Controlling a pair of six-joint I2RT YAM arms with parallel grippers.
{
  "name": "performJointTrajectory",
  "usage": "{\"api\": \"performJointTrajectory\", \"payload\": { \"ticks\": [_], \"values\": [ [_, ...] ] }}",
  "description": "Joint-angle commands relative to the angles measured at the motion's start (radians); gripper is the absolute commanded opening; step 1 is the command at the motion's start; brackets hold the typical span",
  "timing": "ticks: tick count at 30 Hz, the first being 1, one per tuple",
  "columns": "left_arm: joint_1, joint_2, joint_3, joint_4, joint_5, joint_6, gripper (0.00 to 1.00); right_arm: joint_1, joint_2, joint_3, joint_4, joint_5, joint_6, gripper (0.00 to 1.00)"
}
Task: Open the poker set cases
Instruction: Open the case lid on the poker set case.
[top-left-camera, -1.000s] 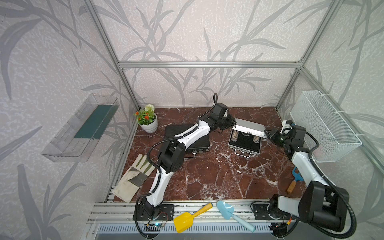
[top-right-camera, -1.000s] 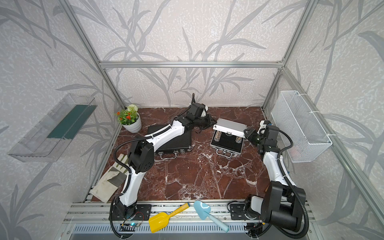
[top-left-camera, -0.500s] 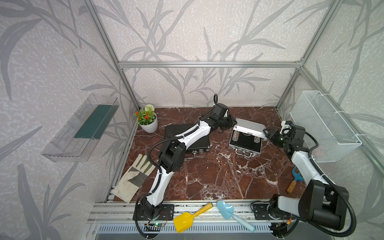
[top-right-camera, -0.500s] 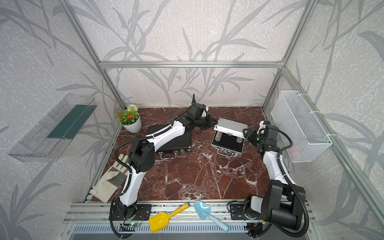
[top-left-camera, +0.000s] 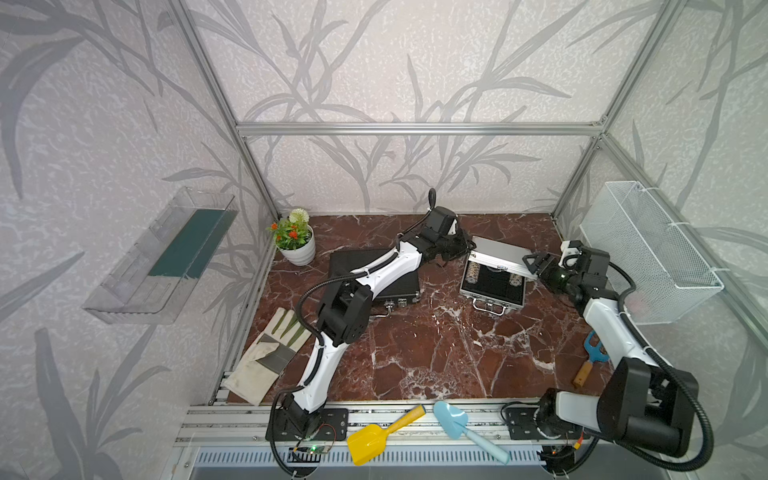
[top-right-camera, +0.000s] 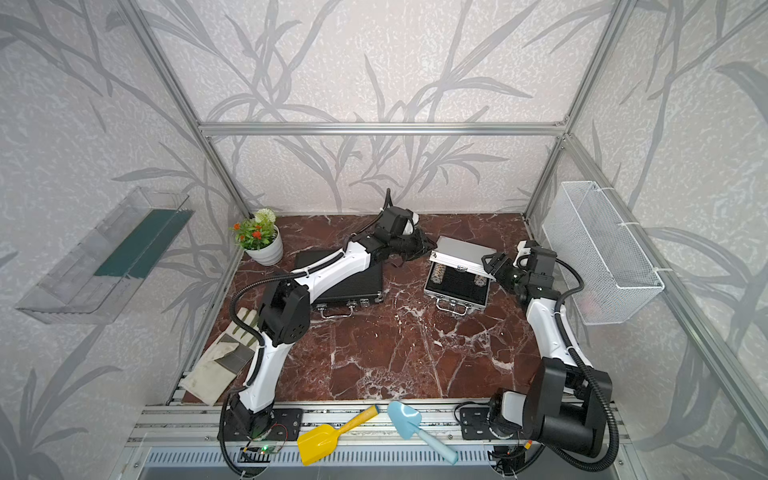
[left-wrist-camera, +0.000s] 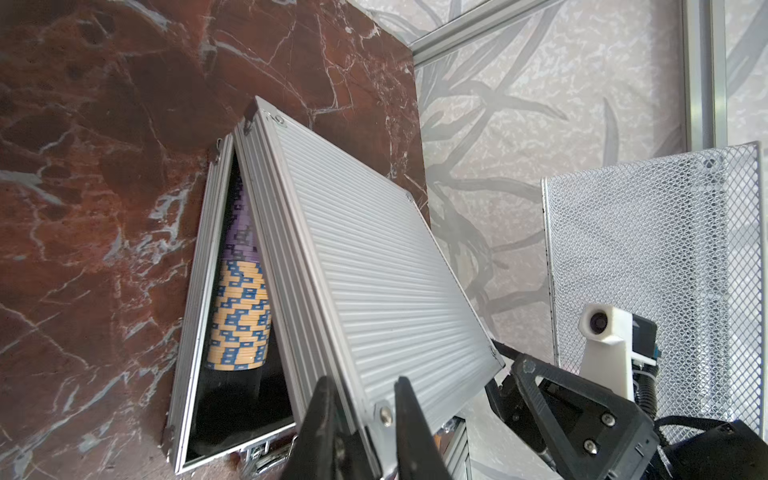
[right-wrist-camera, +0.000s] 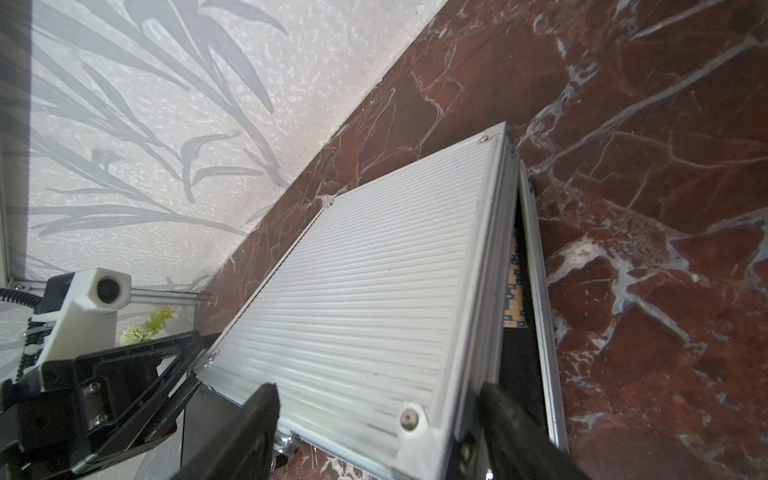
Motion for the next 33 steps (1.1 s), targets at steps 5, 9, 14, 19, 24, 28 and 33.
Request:
{"api": "performJointTrajectory", "payload": {
  "ticks": [5, 9, 14, 19, 24, 28, 33],
  "values": [
    [-0.056, 0.001, 0.027, 0.124, 0.110, -0.023, 0.15, 0.022, 0.033, 0.066, -0.186, -0.023, -0.018, 0.85],
    [-0.054, -0.001, 0.027, 0.127, 0.108, -0.024, 0.15, 0.013, 0.050, 0.084, -0.241, -0.019, -0.043, 0.85],
    [-0.055, 0.008, 0.027, 0.140, 0.112, -0.038, 0.15, 0.003, 0.050, 0.067, -0.201, -0.038, -0.023, 0.85],
    [-0.054, 0.012, 0.021, 0.149, 0.113, -0.049, 0.15, 0.003, 0.056, 0.065, -0.147, -0.091, 0.015, 0.77],
    [-0.055, 0.013, 0.019, 0.153, 0.112, -0.051, 0.15, 0.004, 0.055, 0.067, -0.118, -0.120, 0.043, 0.73],
    [-0.055, 0.012, 0.014, 0.153, 0.113, -0.054, 0.15, 0.002, 0.063, 0.050, -0.037, -0.176, 0.121, 0.64],
    [-0.047, 0.010, -0.006, 0.159, 0.112, -0.059, 0.15, -0.002, 0.078, 0.048, 0.031, -0.218, 0.186, 0.57]
  ]
}}
